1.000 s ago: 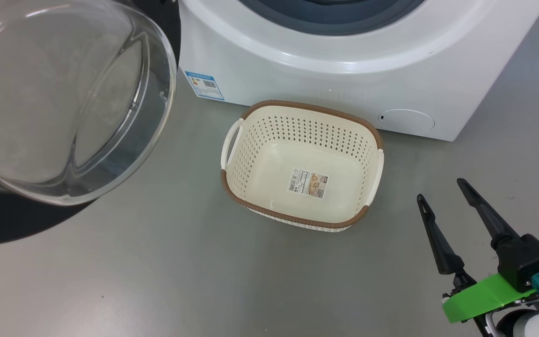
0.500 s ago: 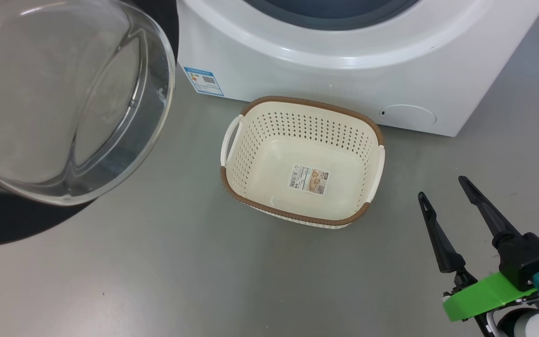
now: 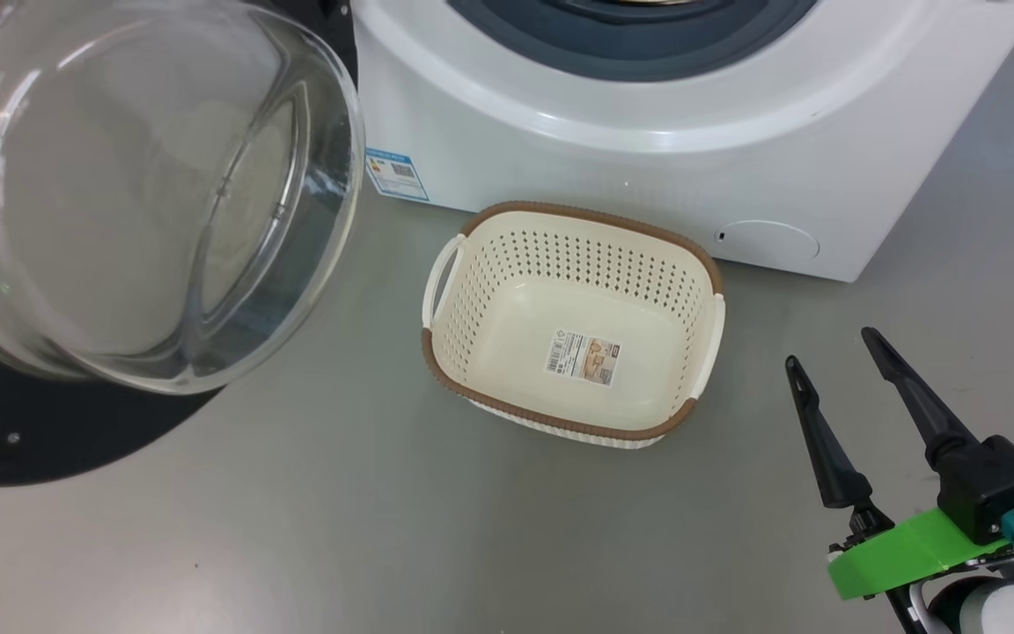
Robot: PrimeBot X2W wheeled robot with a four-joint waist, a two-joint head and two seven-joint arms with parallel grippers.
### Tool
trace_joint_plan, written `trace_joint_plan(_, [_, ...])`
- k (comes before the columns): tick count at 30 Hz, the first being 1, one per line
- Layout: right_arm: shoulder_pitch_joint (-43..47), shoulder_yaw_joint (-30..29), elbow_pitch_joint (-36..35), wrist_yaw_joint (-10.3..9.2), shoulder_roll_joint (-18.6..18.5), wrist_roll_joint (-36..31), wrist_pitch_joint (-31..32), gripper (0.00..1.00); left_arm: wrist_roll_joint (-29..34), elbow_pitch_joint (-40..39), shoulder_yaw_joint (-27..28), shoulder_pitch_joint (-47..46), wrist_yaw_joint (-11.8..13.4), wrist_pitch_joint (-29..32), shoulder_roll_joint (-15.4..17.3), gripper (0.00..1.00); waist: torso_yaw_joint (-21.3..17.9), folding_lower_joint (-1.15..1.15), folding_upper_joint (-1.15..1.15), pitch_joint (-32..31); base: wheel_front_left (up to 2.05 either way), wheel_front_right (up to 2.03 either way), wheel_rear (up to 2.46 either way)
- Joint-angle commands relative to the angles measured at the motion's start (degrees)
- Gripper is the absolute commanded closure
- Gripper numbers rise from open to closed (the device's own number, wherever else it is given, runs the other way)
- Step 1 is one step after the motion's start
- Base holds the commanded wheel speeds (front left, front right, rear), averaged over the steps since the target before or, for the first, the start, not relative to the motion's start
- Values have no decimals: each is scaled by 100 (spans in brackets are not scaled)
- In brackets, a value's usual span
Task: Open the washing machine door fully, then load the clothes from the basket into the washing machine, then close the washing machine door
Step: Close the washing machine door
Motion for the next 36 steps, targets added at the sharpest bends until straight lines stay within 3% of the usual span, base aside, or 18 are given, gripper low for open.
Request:
trace_joint_plan(1, [-46,125,-115,9,32,-25,-64,0,-60,-245,95,62,-86,179,305,100,-1,0,0,-96,0,0,0])
trace_joint_plan(12, [160,134,54,9,216,14,-217,0,-152,-1250,5,751,-125,654,248,100,-182,0,0,-521,0,0,0])
trace_joint_plan(21, [373,46,210,9,398,21,-385,0,-266,-2299,7,1456,119,938,253,100,-443,0,0,-918,0,0,0])
trace_joint_plan(29, [457,85,312,9,499,53,-493,0,-495,-2968,6,1861,344,1055,63,100,-700,0,0,-1096,0,0,0])
trace_joint_plan(36, [484,77,369,9,548,60,-557,0,-802,-3374,40,1972,451,1015,-291,100,-969,0,0,-1115,0,0,0])
